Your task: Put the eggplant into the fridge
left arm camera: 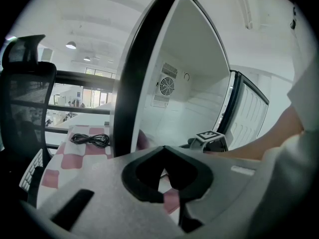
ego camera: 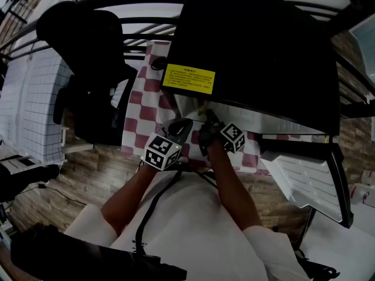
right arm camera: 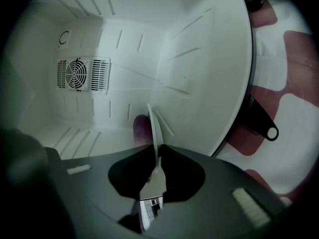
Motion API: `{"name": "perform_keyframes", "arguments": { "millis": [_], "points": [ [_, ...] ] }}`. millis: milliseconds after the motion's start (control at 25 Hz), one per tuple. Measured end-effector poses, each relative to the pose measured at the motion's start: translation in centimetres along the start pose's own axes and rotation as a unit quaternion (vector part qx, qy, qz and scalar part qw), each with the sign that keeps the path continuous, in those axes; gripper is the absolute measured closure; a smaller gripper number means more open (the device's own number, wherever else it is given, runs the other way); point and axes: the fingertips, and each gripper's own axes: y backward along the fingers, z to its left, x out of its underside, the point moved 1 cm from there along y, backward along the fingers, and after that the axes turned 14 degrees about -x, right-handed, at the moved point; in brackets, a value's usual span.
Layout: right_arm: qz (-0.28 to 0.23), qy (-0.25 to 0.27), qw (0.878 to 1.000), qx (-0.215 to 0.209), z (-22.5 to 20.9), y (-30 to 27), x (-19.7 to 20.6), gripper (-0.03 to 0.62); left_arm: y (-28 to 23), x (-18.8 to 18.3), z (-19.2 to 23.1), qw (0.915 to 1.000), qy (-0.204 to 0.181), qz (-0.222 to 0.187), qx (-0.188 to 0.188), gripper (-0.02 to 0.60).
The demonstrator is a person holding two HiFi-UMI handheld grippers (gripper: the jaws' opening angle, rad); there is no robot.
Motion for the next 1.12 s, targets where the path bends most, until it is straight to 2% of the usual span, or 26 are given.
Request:
{"name": "perform_keyframes", "arguments": {
  "millis": [720, 1040, 1120],
  "points": [
    [-0.003, 0.008, 0.998, 0.062, -1.0, -0.1, -0.1, 0.554, 0.8, 0.1, 0.1, 1.0000, -0.002, -0.002, 0.005, 0.577],
    [0.024, 0.005, 0.998, 0.066, -0.7, -1.3, 0.1, 0.549, 0.9, -0.1, 0.0, 1.0000, -0.002, -0.003, 0.007, 0.577],
    [0.041, 0.005, 0.997, 0.061, -0.5, -1.5, 0.4, 0.526, 0.9, -0.1, -0.1, 1.0000, -0.002, -0.003, 0.008, 0.577]
  ]
}}
